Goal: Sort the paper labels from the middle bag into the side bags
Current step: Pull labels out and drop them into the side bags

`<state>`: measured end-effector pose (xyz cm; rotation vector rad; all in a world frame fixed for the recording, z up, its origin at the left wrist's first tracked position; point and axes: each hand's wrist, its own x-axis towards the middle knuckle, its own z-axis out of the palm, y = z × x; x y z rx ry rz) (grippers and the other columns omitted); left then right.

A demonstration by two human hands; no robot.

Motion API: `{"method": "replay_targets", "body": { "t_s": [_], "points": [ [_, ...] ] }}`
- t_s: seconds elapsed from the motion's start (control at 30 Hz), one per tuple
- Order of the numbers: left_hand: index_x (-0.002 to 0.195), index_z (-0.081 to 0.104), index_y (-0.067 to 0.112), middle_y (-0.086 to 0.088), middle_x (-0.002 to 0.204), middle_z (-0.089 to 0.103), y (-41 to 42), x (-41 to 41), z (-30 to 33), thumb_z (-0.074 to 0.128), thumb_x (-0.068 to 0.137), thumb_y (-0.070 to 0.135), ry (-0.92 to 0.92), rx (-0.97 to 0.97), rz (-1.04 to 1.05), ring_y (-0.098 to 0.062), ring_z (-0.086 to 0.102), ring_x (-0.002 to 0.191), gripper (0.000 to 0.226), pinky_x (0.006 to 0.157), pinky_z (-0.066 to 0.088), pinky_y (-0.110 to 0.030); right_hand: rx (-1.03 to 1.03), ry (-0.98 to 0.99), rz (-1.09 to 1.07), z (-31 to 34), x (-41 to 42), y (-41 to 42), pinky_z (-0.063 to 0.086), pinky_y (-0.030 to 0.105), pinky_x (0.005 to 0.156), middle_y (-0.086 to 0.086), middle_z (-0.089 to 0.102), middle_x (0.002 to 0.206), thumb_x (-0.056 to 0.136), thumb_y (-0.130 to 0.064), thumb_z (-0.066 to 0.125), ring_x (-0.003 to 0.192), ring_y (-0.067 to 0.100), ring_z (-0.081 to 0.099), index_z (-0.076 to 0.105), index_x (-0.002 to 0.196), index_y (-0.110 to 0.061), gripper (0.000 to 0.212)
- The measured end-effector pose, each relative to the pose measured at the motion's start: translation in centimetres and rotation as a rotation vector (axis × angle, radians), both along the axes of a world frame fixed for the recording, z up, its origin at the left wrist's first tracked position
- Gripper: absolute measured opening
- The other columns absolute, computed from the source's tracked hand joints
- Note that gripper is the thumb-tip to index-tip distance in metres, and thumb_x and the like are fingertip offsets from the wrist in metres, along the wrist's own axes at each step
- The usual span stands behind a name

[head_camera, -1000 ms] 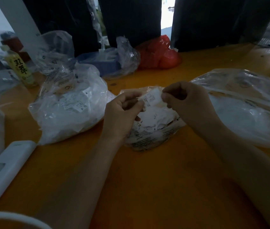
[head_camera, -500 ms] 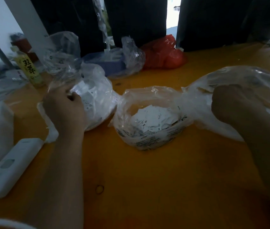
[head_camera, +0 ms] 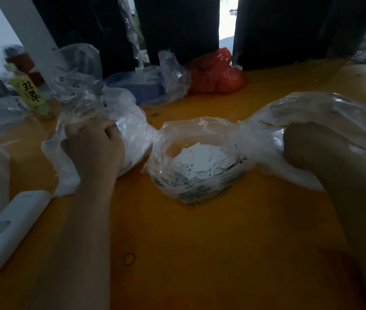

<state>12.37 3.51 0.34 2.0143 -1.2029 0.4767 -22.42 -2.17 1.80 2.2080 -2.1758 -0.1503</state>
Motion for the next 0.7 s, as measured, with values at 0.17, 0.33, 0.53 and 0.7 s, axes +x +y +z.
{"method": "replay_targets", "body": {
  "t_s": [0.17, 0.33, 0.53, 0.7],
  "points": [
    [0.122, 0.071, 0.021, -0.008, 0.130, 0.068, 0.3, -1.2, 0.6, 0.045, 0.096, 0.022, 0.005, -0.170, 0.026, -0.039, 0.045, 0.131, 0.037, 0.104, 0.031, -0.045, -0.117, -0.063, -0.039, -0.2, -0.5, -0.4, 0.055, 0.039, 0.076, 0.008, 0.058, 0.077, 0.088, -0.009, 0.065, 0.081, 0.031, 0.061, 0.051, 0.069, -0.012, 0.023],
    [0.102, 0.072, 0.003, -0.014, 0.103, 0.071, 0.3, -4.9, 0.0, 0.046, 0.100, 0.009, -0.083, -0.393, -0.395, -0.030, 0.063, 0.101, 0.027, 0.094, 0.034, -0.019, -0.040, -0.067, -0.005, -0.4, -0.2, -0.4, 0.055, 0.038, 0.081, 0.008, 0.059, 0.090, 0.092, -0.018, 0.065, 0.093, 0.031, 0.063, 0.066, 0.103, -0.011, 0.013],
    [0.119, 0.071, 0.017, 0.007, 0.119, 0.064, -0.3, -8.4, -2.4, 0.055, 0.103, 0.021, -0.032, 0.093, -0.816, -0.009, 0.055, 0.109, 0.022, 0.099, 0.050, -0.032, -0.142, -0.107, -0.035, -0.9, 0.3, -0.4, 0.045, 0.033, 0.070, 0.003, 0.047, 0.073, 0.094, -0.012, 0.059, 0.079, 0.028, 0.055, 0.060, 0.083, -0.011, 0.011],
    [0.156, 0.044, 0.034, 0.011, 0.166, 0.033, -1.0, -7.9, -3.7, 0.059, 0.096, 0.065, -0.186, 0.640, -0.877, -0.011, 0.022, 0.151, 0.069, 0.127, 0.022, -0.043, -0.051, -0.148, -0.062, -1.2, 0.2, -0.3, 0.043, 0.035, 0.073, -0.001, 0.045, 0.074, 0.098, -0.013, 0.056, 0.083, 0.025, 0.052, 0.053, 0.086, -0.016, 0.013]
  ]
}}
